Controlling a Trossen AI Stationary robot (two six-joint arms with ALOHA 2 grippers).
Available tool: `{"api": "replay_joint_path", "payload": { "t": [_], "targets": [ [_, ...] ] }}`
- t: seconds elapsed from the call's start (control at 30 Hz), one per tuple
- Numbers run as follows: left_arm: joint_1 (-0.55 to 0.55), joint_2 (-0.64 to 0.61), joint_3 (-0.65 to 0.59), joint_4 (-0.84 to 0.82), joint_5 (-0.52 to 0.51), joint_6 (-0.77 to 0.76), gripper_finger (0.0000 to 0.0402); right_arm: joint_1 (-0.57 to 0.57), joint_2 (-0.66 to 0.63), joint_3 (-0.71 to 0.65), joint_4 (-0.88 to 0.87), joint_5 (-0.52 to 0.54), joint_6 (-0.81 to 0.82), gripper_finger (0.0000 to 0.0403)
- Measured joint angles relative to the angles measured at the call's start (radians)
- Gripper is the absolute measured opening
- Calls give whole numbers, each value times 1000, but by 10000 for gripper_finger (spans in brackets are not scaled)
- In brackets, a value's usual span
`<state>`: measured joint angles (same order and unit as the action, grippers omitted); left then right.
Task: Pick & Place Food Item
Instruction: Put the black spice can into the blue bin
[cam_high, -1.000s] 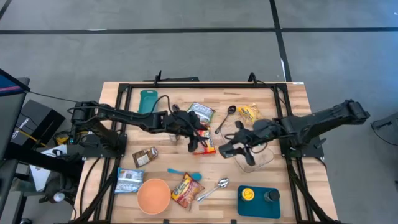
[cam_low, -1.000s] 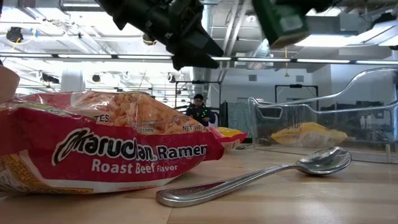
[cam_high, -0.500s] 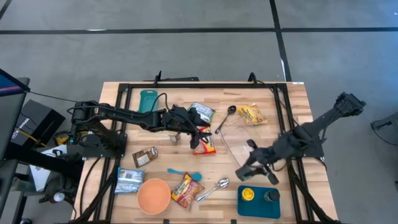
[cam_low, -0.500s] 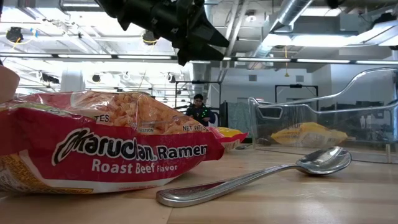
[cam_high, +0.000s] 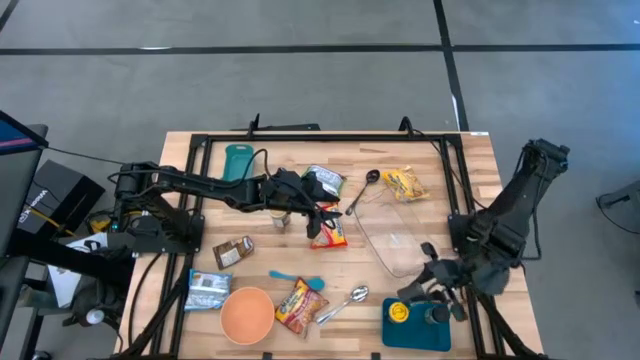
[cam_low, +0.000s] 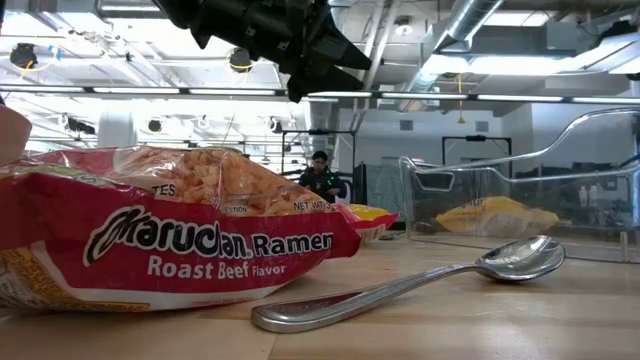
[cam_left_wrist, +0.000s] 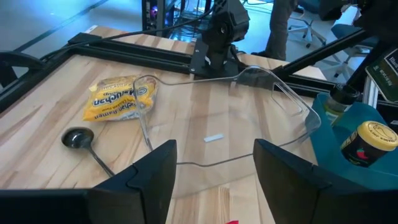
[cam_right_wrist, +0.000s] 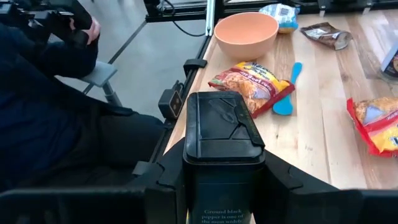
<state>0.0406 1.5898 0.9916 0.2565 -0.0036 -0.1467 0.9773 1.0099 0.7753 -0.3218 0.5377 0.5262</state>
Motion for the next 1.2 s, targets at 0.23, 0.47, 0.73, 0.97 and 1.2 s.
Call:
{"api": "replay_joint_path", "payload": {
  "t": [0.23,0.47,0.73,0.97,1.2],
  "targets": [
    [0,0,0,-1,0,0,210,103,81,0,22,134,126,114],
    [0,0,0,-1,0,0,209,158,180,0,116,188,190,114],
    [0,0,0,-1,0,0,208,203,258,0,218,226,241,114],
    [0,0,0,-2,0,0,208,224,331,0,236,242,326,114],
    [0,0,0,-1,0,0,208,241,379,0,245,257,366,114]
  ]
}}
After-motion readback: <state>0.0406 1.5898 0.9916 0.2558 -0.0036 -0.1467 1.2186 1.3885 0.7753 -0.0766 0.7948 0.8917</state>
